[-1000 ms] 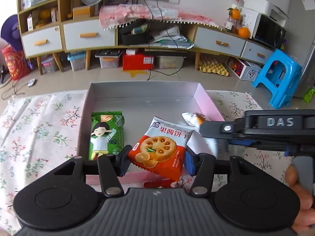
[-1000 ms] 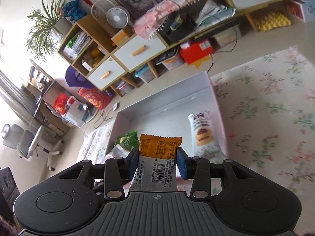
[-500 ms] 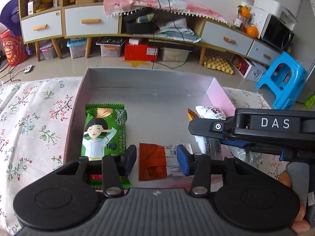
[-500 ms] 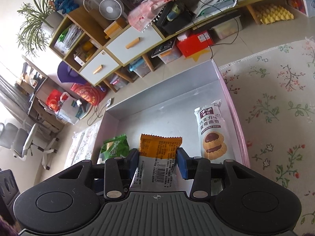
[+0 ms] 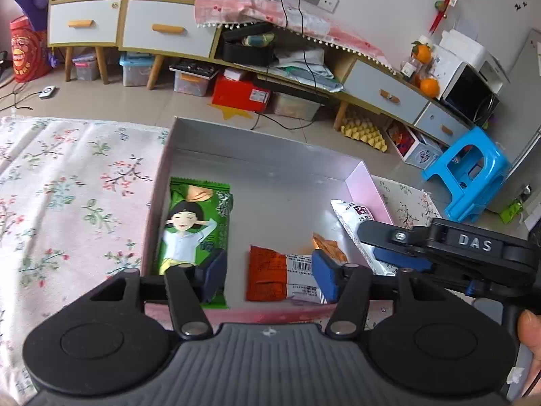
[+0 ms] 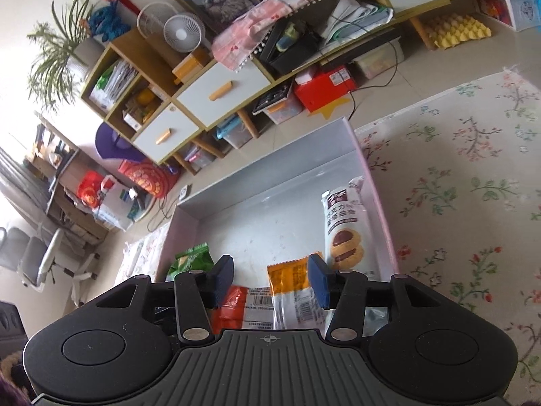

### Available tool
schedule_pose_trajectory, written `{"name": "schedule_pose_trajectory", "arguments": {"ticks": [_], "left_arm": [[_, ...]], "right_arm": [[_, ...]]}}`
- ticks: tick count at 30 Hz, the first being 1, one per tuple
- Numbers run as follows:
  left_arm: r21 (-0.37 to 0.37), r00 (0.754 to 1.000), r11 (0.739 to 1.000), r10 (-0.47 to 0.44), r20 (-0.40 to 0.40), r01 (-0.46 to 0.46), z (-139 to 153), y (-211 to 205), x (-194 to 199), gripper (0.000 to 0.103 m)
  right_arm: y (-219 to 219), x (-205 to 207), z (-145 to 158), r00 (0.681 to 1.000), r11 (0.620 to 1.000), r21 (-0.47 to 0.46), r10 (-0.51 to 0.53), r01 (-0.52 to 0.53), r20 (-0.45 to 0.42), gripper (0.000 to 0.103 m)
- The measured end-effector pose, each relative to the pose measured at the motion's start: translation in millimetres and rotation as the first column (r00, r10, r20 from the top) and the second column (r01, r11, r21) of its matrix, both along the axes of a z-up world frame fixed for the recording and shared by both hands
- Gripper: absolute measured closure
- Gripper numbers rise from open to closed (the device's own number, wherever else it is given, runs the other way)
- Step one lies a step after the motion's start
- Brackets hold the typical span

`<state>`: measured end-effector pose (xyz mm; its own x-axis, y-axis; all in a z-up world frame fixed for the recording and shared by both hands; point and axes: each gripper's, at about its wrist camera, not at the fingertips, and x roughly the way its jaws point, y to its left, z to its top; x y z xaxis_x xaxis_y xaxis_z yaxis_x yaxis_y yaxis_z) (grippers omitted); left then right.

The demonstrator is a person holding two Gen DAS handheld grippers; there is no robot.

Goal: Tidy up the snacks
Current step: 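Open both tools to release the packets into the pink box, then withdraw both tools from the box toward the remaining snacks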

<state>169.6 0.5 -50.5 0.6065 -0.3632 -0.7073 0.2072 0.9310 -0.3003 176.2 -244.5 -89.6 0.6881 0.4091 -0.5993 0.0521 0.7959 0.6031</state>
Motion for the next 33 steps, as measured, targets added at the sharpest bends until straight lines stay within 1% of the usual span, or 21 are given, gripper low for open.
{"name": "schedule_pose_trajectory", "arguments": {"ticks": [1,2,3,5,7,10,12,14,17,19,21,23,25,29,33], "left_arm": [[0.008,1.0,1.0,0.005,0.004,-0.005,2.4,0.8,-4.0,0.044],[0.015,1.0,1.0,0.009,0.01,-0.009,4.3,2.0,-7.4,0.041],[0.02,1.0,1.0,0.01,0.013,-0.01,5.5,3.5,-12.6,0.039],[0.035,1.0,0.999,0.014,0.006,-0.014,5.4,7.2,-21.4,0.038],[0.055,1.0,0.998,0.023,-0.002,-0.023,3.6,10.4,-32.1,0.038],[0.074,0.999,0.997,0.033,-0.015,-0.032,0.6,16.5,-49.9,0.035],[0.082,0.998,0.996,0.046,-0.033,-0.043,-2.8,20.6,-62.7,0.032],[0.098,0.997,0.993,0.065,-0.035,-0.061,-5.4,22.4,-74.6,0.032],[0.1,0.997,0.994,0.058,-0.043,-0.053,-7.2,21.6,-87.4,0.032],[0.098,0.998,0.994,0.047,-0.052,-0.042,-8.2,20.8,-94.3,0.032],[0.1,0.998,0.995,0.026,-0.057,-0.02,-9.2,21.5,-100.3,0.032],[0.094,0.998,0.995,0.02,-0.062,-0.014,-9.2,25.4,-105.8,0.032],[0.091,0.998,0.996,0.015,-0.053,-0.01,-9.8,28.5,-113.9,0.031],[0.112,0.999,0.994,0.005,-0.051,0.001,-15.2,27.1,-130.0,0.029],[0.096,0.998,0.995,-0.011,-0.06,0.017,-17.1,25.1,-135.5,0.028]], "right_arm": [[-2.3,-5.5,2.5,1.0,1.0,0.001,-0.007,0.007,0.006,0.051],[-5.2,-12.6,4.5,1.0,1.0,0.013,-0.016,0.015,0.01,0.05],[-7.2,-19.0,6.2,1.0,0.999,0.032,-0.018,0.018,0.012,0.049],[-12.5,-36.6,9.9,1.0,0.998,0.069,-0.016,0.015,0.013,0.049],[-17.5,-53.6,17.1,0.999,0.997,0.073,-0.023,0.021,0.026,0.049],[-28.0,-77.6,28.6,0.999,0.995,0.084,-0.047,0.045,0.019,0.045],[-34.3,-95.8,36.3,0.997,0.995,0.07,-0.071,0.068,0.033,0.04],[-38.7,-116.1,39.0,0.993,0.993,0.043,-0.114,0.112,0.041,0.03],[-36.5,-137.7,29.5,0.987,0.987,0.025,-0.158,0.158,0.007,0.03],[-30.8,-149.5,18.7,0.99,0.989,0.032,-0.142,0.142,-0.024,0.03],[-21.3,-157.3,12.6,0.993,0.994,-0.001,-0.111,0.111,-0.046,0.03],[-12.8,-166.5,9.4,0.996,0.996,-0.054,-0.073,0.07,-0.048,0.03],[-7.5,-175.2,6.8,0.997,0.997,-0.069,-0.046,0.042,-0.06,0.03],[-2.3,-195.0,1.6,0.997,0.995,-0.097,-0.036,0.029,-0.07,0.03],[-1.6,-209.1,2.1,0.997,0.993,-0.111,-0.04,0.032,-0.069,0.03]]}}
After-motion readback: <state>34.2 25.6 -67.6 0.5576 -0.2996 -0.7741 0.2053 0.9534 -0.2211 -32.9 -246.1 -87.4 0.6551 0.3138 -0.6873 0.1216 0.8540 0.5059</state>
